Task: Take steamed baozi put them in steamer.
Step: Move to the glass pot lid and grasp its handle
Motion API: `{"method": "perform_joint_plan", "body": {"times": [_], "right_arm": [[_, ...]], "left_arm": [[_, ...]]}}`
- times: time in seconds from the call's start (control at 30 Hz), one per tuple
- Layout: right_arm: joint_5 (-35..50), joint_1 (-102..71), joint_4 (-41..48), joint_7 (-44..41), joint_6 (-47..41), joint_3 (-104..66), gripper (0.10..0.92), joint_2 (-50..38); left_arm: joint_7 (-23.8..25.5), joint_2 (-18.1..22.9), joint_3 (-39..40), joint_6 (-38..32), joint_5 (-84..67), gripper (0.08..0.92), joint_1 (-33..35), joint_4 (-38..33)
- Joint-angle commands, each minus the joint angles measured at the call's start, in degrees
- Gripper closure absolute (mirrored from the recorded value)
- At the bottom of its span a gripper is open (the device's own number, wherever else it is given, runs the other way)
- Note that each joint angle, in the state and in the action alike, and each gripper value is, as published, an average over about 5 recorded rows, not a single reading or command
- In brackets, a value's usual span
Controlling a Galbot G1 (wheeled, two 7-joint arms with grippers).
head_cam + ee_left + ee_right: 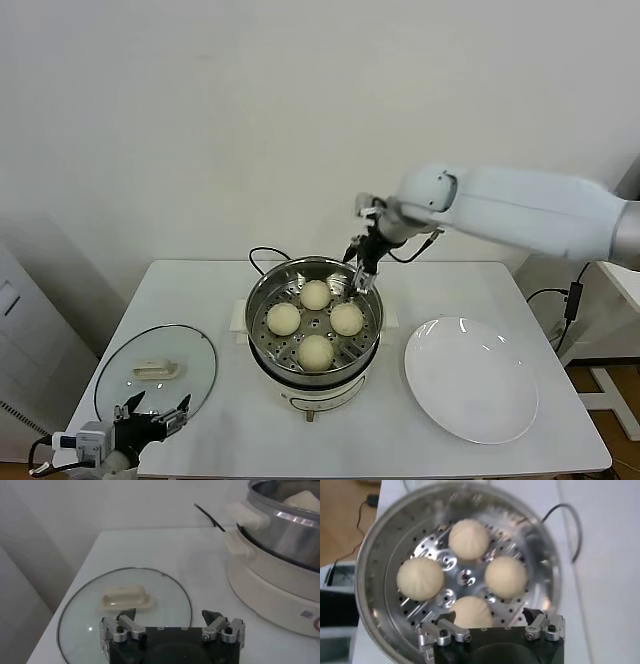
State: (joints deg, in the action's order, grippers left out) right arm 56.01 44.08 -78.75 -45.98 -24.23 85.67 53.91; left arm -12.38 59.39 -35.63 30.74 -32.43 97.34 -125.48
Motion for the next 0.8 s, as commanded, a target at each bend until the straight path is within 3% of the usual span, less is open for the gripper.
{"method": "perform_joint_plan", "body": {"times": [0.03,0.23,0.4,0.6,0.8], "right_arm": [[6.46,-6.65,-5.08,10.07,4.41,-14.87,0.203,-21.18],[5.86,-24.97,-10.57,21.79,12.79,-33.48,0.203,-30.97],[4.34,-54.96,-13.81,31.72,19.47,-60.80,0.203,-32.53],[-3.38,-91.24,-14.29,38.64,25.04,-96.12,0.203,-22.67],[-13.74,-111.26,-15.09,38.68,27.72,-116.38,0.203,-7.59]], "left_arm": [[0.05,0.34,-0.39,-0.35,-0.17,0.177,-0.46,0.26],[0.08,0.63,-0.60,-0.86,-0.02,0.177,-1.20,0.30],[0.32,0.59,-1.02,-1.71,0.51,0.177,-1.42,0.00],[2.40,0.89,-1.51,-5.91,7.98,0.177,-0.85,0.49],[4.16,0.79,-1.70,-9.43,14.62,0.177,0.76,0.85]]}}
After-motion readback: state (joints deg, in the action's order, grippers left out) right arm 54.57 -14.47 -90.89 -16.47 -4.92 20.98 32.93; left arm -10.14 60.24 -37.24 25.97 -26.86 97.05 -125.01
